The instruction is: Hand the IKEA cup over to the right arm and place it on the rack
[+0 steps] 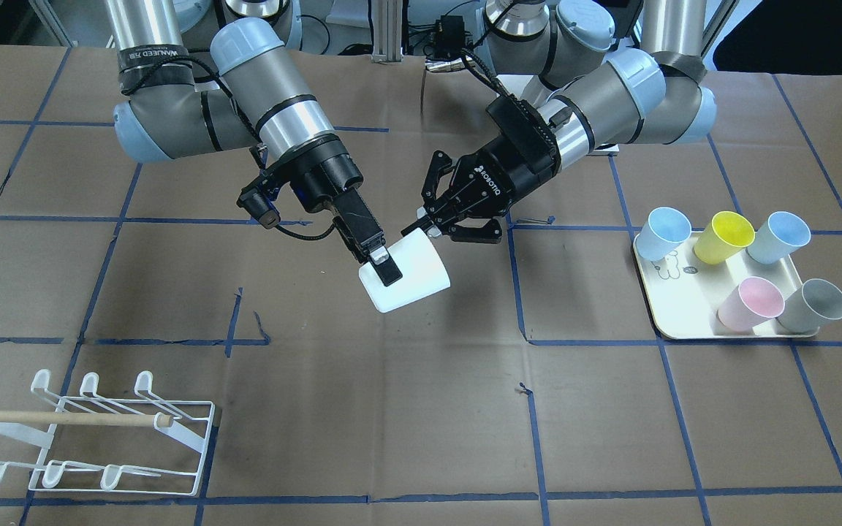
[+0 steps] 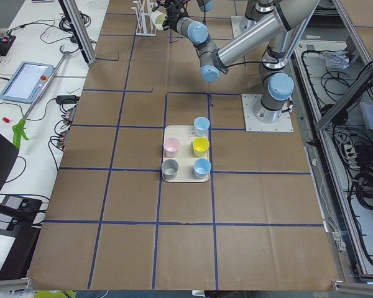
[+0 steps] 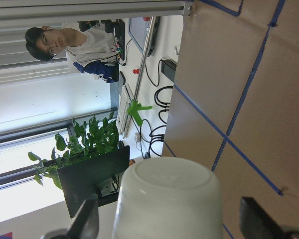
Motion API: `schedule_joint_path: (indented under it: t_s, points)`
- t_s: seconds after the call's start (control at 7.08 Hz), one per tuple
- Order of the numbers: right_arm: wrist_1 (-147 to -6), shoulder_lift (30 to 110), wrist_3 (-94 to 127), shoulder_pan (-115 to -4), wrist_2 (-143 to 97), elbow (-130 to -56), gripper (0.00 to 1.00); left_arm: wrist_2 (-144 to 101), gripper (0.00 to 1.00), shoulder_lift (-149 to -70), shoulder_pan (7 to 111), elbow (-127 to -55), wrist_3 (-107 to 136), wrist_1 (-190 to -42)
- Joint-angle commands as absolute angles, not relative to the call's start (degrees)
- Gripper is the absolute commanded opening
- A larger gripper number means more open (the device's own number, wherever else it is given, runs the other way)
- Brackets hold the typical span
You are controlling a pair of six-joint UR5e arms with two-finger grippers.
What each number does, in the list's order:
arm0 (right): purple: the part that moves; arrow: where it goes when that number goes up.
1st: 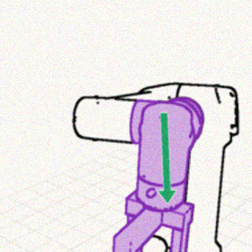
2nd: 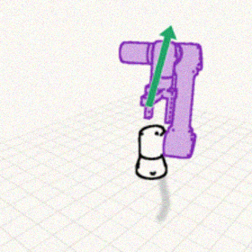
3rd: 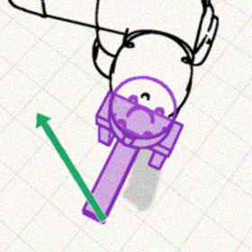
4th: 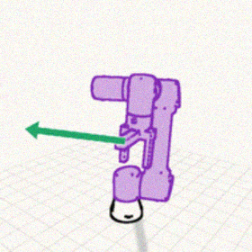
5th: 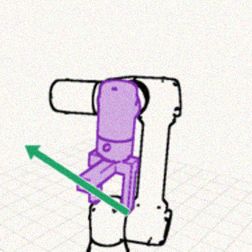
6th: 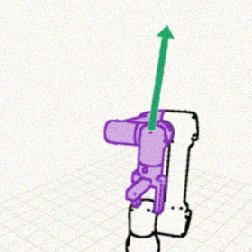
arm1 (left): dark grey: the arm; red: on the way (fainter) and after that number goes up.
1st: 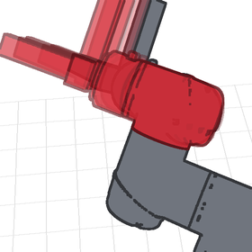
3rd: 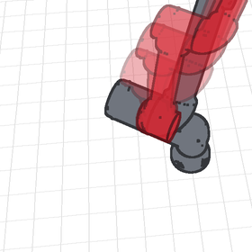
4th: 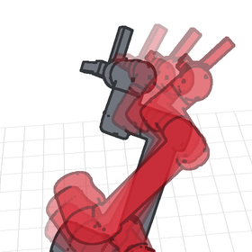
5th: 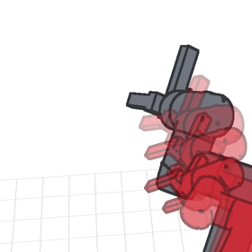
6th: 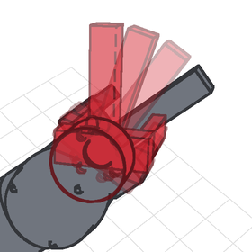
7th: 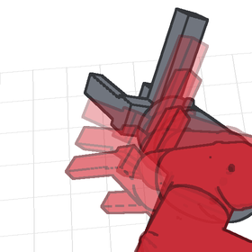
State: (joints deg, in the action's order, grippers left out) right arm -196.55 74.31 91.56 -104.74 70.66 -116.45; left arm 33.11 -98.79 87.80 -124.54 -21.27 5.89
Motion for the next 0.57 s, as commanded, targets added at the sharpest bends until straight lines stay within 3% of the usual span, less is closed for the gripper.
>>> schedule_joint_path:
  t_s: [0.0, 0.14, 0.28, 0.42]
  points:
    - [-196.3, 74.2, 91.6, -104.9, 70.8, -116.2, 0.98, 33.1, 0.01, -98.8, 87.8, -124.5, -21.3, 5.9]
    - [-196.3, 74.2, 91.6, -104.8, 70.7, -116.2, 0.91, 33.1, 0.01, -98.8, 87.8, -124.5, -21.3, 5.9]
    - [-196.3, 74.3, 91.6, -104.8, 70.6, -116.1, 0.79, 33.1, 0.01, -98.8, 87.8, -124.5, -21.2, 5.9]
    - [-196.4, 74.3, 91.6, -104.8, 70.5, -116.1, 0.76, 33.1, 0.01, -98.8, 87.8, -124.5, -21.2, 5.9]
